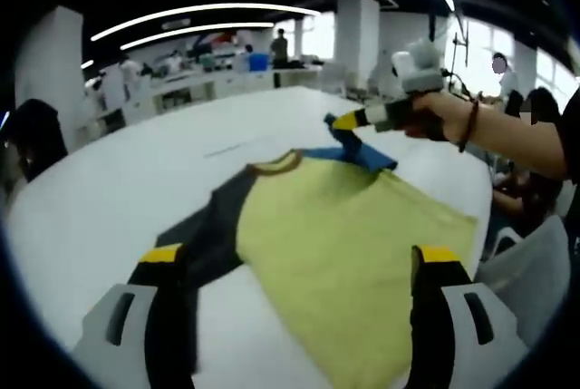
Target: Fold the garment on the visible template until the final outline fits inside the template.
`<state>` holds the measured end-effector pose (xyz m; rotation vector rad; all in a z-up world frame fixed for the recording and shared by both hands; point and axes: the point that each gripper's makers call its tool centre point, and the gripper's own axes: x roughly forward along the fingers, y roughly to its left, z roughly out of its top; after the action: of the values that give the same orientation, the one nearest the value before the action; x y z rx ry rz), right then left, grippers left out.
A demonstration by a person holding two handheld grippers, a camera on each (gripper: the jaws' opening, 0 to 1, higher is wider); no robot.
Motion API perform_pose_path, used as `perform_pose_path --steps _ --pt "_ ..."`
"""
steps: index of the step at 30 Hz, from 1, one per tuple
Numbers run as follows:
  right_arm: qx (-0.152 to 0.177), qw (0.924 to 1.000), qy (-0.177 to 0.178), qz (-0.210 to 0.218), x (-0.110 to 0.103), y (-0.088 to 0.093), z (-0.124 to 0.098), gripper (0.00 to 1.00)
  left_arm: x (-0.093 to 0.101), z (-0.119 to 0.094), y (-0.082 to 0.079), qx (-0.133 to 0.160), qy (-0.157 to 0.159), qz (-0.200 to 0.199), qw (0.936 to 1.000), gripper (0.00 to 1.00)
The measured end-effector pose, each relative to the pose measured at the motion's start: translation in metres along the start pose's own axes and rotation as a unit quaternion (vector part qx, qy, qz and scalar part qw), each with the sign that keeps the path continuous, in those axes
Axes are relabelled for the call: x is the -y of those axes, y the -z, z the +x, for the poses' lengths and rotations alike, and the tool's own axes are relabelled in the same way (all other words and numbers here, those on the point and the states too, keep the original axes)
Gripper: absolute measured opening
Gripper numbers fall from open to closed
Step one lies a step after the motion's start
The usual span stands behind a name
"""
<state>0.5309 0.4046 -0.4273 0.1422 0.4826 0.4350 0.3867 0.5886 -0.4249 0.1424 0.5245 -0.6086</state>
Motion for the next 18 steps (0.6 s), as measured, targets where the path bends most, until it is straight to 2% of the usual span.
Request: perform_pose_path --steps 18 --pt "-0.016 0.9998 0.000 -0.011 -0.0069 0.0107 0.0013 0.00 0.0048 -0.0025 -0.0038 0.005 0.008 0.008 0.9999 0.99"
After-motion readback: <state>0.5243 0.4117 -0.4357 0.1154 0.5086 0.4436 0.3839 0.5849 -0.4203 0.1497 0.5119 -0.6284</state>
